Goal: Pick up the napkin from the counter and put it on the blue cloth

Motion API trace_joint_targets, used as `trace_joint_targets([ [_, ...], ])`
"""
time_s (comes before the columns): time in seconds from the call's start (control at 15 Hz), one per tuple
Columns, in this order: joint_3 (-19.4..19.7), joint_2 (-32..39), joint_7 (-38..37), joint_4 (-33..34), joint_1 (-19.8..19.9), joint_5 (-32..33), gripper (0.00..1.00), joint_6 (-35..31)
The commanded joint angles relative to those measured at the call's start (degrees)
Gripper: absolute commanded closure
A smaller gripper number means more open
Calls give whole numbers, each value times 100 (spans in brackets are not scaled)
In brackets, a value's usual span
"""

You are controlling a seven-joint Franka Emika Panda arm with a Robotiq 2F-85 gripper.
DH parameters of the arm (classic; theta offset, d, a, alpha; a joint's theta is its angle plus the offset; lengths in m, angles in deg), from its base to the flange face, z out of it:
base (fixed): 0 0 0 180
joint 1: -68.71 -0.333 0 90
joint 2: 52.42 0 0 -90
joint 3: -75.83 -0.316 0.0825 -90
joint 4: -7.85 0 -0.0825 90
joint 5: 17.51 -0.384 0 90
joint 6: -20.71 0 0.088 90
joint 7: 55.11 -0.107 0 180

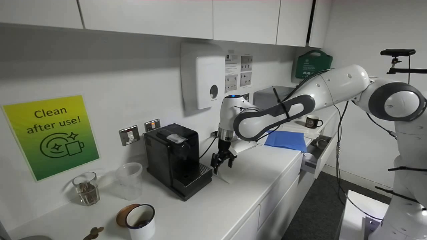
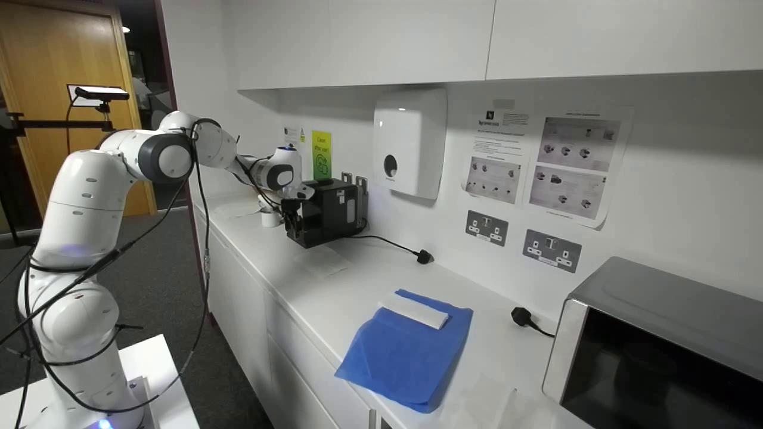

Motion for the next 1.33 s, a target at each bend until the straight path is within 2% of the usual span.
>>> trace_joint_targets([
  [0.0,77,-94,-2,-21,32,162,0,461],
  [0.27,53,-55,403,6,146,98,0,888],
  [0.8,26,107,1760,150,451,63,0,1451],
  [1.27,77,631,1406,836,396,83,0,1363],
])
